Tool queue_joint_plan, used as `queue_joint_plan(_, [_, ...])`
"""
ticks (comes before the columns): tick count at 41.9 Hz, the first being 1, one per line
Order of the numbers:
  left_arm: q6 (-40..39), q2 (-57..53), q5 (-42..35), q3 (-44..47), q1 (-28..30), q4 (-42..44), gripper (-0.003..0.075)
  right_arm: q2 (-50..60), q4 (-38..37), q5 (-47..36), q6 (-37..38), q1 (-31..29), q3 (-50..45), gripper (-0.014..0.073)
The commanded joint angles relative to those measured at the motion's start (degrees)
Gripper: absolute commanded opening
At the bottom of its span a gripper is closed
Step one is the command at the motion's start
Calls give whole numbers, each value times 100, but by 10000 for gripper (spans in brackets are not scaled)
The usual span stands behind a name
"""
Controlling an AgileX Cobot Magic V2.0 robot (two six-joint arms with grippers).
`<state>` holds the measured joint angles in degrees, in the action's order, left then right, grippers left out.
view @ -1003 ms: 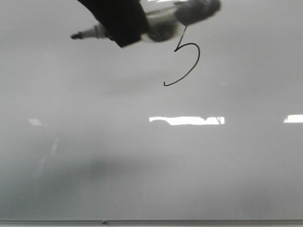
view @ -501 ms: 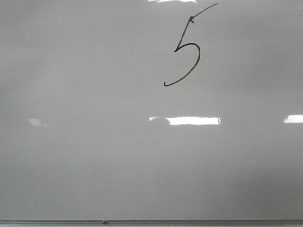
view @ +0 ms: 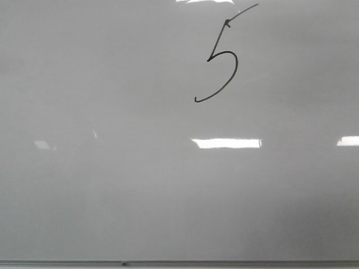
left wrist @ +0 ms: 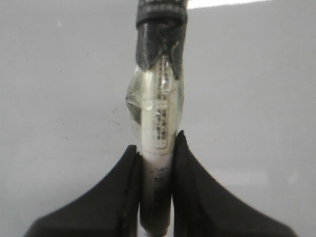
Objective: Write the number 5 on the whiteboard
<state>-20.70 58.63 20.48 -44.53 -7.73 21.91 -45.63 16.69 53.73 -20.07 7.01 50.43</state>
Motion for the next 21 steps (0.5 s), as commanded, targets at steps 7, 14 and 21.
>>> queue_joint_plan(7, [-116, 688, -1800, 68, 466, -197, 18, 35, 79, -351, 7, -44, 186, 537])
queue_joint_plan(14, [-116, 1312, -2386, 68, 494, -197, 18, 28, 79, -352, 7, -44, 186, 537])
queue_joint_plan(21, [-116, 1833, -2968, 68, 494, -375, 18, 28, 79, -352, 7, -44, 186, 537])
